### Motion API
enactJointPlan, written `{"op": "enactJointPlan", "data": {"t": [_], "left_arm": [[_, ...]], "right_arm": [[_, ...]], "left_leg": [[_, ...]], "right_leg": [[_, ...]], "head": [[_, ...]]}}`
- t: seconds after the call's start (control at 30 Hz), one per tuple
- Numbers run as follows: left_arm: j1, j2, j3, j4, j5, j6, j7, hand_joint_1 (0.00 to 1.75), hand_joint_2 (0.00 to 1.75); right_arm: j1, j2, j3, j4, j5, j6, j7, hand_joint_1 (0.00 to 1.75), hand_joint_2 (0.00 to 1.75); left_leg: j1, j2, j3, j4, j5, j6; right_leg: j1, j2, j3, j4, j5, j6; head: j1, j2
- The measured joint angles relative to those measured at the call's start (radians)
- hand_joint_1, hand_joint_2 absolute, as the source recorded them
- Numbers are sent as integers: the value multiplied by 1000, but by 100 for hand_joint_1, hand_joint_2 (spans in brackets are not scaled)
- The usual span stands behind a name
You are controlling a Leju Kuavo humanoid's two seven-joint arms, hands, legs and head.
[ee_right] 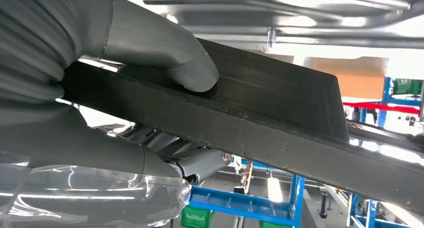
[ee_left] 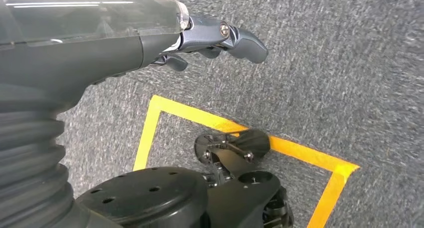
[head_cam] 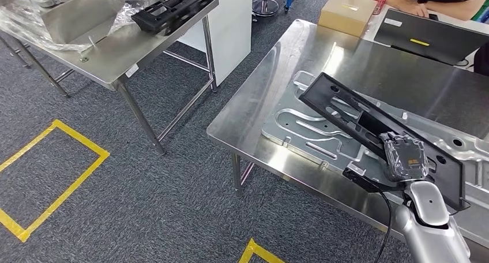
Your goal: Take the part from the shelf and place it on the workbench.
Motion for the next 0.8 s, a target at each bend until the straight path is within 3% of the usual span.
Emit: {"op": "enactJointPlan", "data": {"t": [0.1,0.8], "left_arm": [[0,0,0,0,-7,3,-3,0,175],[-5,0,-19,0,-37,-2,26,0,175]], "right_arm": [[6,2,0,0,6,-2,2,0,0],[72,6,-31,-39,32,-13,28,0,0]], "left_leg": [[0,0,0,1,0,0],[-2,0,1,2,-1,2]], "right_leg": [[0,0,0,0,0,0],[-1,0,2,-1,0,1]], "head": [[0,0],[0,0]]}}
